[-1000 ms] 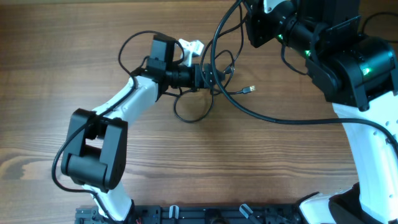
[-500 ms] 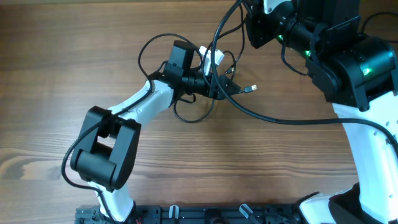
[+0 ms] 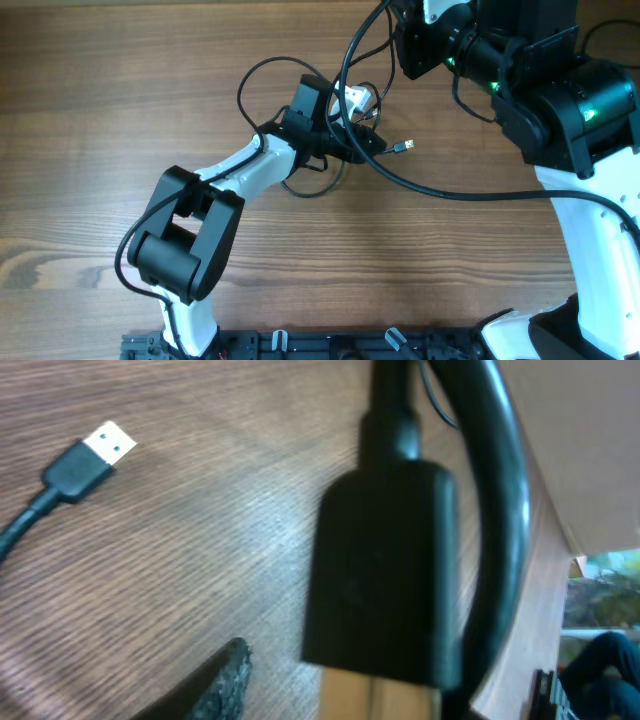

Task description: Untangle cables

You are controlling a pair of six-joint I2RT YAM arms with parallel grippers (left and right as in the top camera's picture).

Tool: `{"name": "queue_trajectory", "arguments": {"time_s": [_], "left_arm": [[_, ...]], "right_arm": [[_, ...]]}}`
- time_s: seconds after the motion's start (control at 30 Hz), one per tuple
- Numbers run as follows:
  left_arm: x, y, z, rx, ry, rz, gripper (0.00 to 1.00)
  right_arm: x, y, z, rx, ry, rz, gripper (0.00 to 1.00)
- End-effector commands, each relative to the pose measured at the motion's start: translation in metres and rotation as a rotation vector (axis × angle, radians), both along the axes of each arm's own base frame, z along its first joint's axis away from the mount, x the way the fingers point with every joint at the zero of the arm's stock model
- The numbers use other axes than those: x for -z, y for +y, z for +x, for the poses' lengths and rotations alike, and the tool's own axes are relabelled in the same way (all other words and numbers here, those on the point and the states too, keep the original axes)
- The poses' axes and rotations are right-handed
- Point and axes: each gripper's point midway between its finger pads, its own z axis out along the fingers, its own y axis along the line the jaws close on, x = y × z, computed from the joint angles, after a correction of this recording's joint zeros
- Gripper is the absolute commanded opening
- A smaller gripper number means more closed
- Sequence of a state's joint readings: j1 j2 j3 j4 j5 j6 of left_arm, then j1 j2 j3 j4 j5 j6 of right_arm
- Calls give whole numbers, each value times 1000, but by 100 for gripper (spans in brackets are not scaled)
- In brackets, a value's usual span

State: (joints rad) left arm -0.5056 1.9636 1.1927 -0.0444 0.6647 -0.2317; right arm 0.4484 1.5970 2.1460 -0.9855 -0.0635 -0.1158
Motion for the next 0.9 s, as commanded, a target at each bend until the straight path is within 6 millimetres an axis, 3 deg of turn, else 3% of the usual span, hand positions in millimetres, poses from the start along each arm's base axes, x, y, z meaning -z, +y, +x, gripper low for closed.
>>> {"name": "queue_trajectory", "arguments": {"time_s": [0.0,0.07,0.17,0.3,0.47,0.57,0.7,0.87], "left_arm": [[3,10,15,-54,-24,31,4],[-4,20,19,-83,-11,32,4],[-27,52,31,-173,-27,65,4],[-87,99,37,-282,-89,49,4],[-152,147,22,-382,-150,16,4],[-173,160,7,-404,-162,9,4],[-175,164,-4,-409,-139,19,4],[-165,168,-9,-419,-97,49,4]], "right_arm": [[-7,-1,-4,-4,-10,21,4],[-7,-1,-4,-3,-8,20,4],[-5,-6,-2,9,1,20,4],[4,-18,0,49,46,22,4],[26,-20,7,60,112,-7,4],[37,-17,15,61,138,-19,4],[45,-26,28,133,135,-55,4],[34,-94,56,389,67,-80,4]]}}
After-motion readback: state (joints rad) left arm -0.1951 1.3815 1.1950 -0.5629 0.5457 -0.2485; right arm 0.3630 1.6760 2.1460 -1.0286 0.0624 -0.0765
